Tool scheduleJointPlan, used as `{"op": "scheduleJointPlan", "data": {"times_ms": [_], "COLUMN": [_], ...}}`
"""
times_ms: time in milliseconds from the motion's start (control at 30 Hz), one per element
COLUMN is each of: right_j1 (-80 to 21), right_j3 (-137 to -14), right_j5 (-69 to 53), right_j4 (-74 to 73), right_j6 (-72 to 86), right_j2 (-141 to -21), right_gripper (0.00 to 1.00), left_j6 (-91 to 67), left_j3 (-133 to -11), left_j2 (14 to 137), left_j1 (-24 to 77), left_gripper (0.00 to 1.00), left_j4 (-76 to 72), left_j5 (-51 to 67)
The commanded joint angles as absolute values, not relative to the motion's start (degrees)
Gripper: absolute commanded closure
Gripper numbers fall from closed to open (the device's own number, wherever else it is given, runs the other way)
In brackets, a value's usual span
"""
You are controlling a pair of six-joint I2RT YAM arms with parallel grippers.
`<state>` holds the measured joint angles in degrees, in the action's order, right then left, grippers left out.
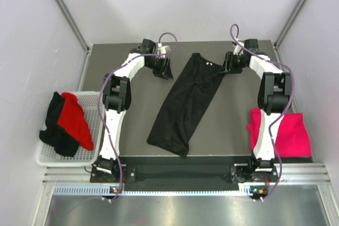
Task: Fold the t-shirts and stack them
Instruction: Fold the tshirt
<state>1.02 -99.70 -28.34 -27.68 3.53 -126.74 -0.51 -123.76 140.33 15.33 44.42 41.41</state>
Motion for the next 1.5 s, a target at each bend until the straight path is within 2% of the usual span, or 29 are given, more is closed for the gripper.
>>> {"op": "scheduleJointPlan", "data": {"times_ms": [0,133,367,567,767,867,1200,1467], "right_j1": [1.9,2.6,4.2,4.9,5.1,5.3,5.3,5.3], "right_j3": [-97.2,-91.2,-85.3,-85.5,-84.8,-84.2,-83.8,-84.1], "right_j5": [-30.5,-30.8,-30.2,-28.8,-27.9,-27.8,-27.7,-27.7], "right_j4": [-28.4,-28.3,-28.1,-29.0,-29.0,-28.7,-28.1,-27.6], "right_j6": [0.4,-3.0,-3.9,-4.7,-5.4,-5.4,-5.2,-4.9], "right_j2": [-118.6,-113.6,-107.7,-107.1,-106.6,-106.7,-106.7,-108.8], "right_gripper": [0.47,0.47,0.47,0.46,0.46,0.46,0.46,0.46], "left_j6": [-4.4,-5.9,-8.7,-9.3,-8.2,-8.3,-15.3,-17.0], "left_j3": [-129.5,-134.9,-136.8,-139.5,-141.4,-142.2,-134.4,-124.0], "left_j2": [144.7,150.1,155.8,159.7,161.6,162.2,159.3,153.3], "left_j1": [15.0,15.0,15.6,16.6,16.6,16.7,11.3,3.9], "left_gripper": [0.5,0.5,0.51,0.64,0.71,0.99,1.0,1.0], "left_j4": [42.1,40.3,36.7,35.4,34.0,33.7,30.9,28.2], "left_j5": [46.0,48.3,53.2,50.4,48.5,46.2,40.6,43.4]}}
